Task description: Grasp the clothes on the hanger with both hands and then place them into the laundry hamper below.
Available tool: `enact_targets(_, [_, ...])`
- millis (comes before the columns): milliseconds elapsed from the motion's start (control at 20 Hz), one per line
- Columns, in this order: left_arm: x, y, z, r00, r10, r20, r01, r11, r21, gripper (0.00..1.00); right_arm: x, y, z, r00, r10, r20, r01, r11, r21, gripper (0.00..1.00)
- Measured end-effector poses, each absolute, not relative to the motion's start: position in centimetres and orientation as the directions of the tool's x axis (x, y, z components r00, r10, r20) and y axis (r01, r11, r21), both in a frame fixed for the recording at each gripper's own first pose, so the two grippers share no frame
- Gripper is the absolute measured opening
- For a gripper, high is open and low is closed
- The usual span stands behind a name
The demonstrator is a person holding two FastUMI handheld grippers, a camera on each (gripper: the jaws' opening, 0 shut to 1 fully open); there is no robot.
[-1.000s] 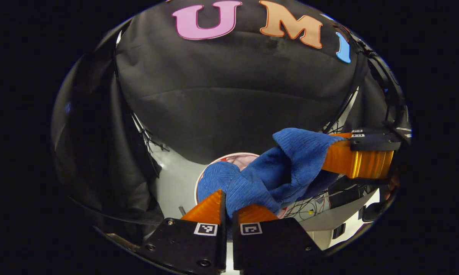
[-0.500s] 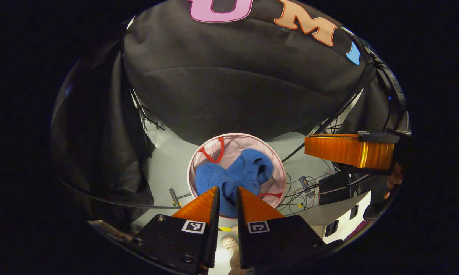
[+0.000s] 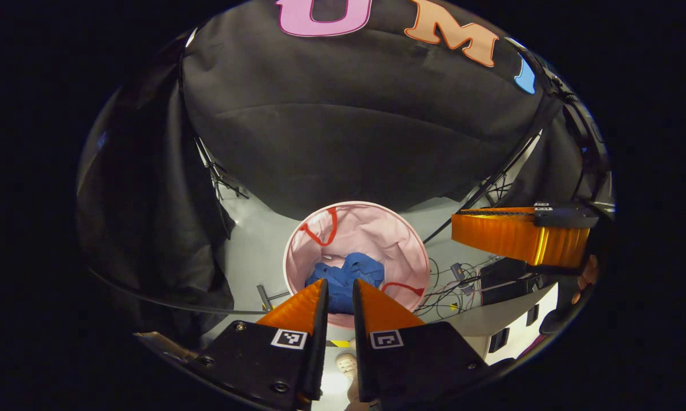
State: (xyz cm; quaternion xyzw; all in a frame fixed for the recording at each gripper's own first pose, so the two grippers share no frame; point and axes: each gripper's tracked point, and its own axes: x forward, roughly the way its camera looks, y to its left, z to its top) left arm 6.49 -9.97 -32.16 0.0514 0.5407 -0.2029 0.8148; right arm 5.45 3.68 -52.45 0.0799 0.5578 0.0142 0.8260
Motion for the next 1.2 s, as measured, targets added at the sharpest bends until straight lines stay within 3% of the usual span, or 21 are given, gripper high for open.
enact_targets(300, [6.7,-10.0,-31.8,0.33,-0.262,-0.907,0.386,0.914,-0.124,0.27,4.9,3.1,-52.4,0.373,0.101,-0.922,0.068,0.988,0.136,0.1])
enact_targets(500, [7.4,-10.5,-29.8,0.382,-0.279,-0.881,0.401,0.909,-0.114,0.26,4.9,2.1,-50.7,0.417,0.077,-0.905,0.07,0.991,0.117,0.1])
enact_targets(800, [10.8,-12.6,-21.9,0.548,-0.347,-0.761,0.425,0.899,-0.104,0.26,8.8,-1.4,-42.2,0.625,-0.019,-0.78,0.079,0.996,0.039,0.1])
enact_targets(1200, [14.9,-15.8,-8.8,0.74,-0.453,-0.497,0.479,0.874,-0.084,0.26,13.5,-4.4,-24.6,0.881,-0.097,-0.462,0.078,0.995,-0.06,0.1])
